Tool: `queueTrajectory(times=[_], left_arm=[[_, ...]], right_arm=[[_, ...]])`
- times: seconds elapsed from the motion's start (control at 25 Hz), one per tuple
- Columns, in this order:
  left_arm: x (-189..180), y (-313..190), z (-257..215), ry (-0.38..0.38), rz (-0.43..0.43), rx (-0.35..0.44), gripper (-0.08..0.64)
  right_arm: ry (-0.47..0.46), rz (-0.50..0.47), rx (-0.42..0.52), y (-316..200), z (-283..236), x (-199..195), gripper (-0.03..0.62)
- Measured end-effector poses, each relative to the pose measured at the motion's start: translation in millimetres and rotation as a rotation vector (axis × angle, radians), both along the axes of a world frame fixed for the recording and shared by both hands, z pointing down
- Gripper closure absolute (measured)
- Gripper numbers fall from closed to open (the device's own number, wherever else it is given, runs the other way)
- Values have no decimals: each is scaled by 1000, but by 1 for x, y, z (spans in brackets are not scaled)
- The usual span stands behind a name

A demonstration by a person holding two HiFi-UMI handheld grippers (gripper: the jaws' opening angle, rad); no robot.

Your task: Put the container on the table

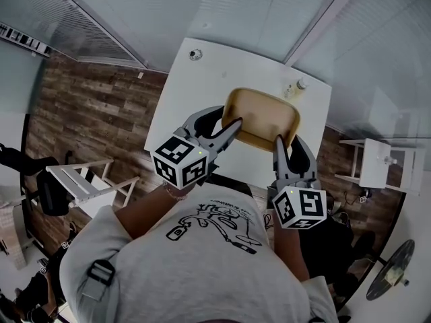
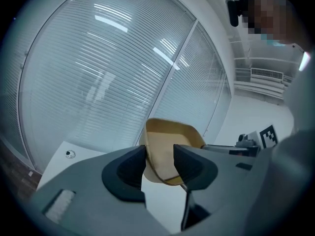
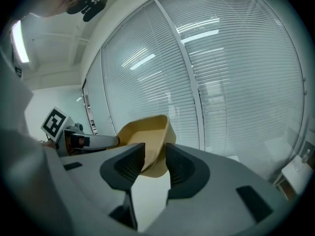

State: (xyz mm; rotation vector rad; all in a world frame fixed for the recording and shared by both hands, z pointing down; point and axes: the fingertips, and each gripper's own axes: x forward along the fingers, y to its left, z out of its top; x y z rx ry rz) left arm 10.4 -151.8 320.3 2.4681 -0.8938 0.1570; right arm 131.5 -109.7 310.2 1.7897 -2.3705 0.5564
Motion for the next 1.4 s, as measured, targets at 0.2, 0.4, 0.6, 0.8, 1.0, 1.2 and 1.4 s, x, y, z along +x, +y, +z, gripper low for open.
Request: queueTrajectory(times=[0.2,0.4,0.6,0.8,1.0,1.2,1.4], left_arm=[[-4,4,13,-6,1,-34,388],[-5,6,30,-18,4,-75,387],[-6,10,53,-38,7,-118,388],[-8,12,79,-38,20,-179,388],[-7,11,96,-40,22,-198,388],[-3,6,118,-50,28,-214,387],[1,-4,138,-52,26,-216,388]], right_arm=[[-1,3,-37,3,13,-4,471],[-7,-4,-77,5,28,-5,471],[-20,-8,-125,9,51,-7,471],[-25,-4,-167,13,73,-10,471],[-17,-4,-193,12,91,-8,471],[-12,-8,-220,6,114,-4,471],[-8,-7,-237,-4,139,1,471]])
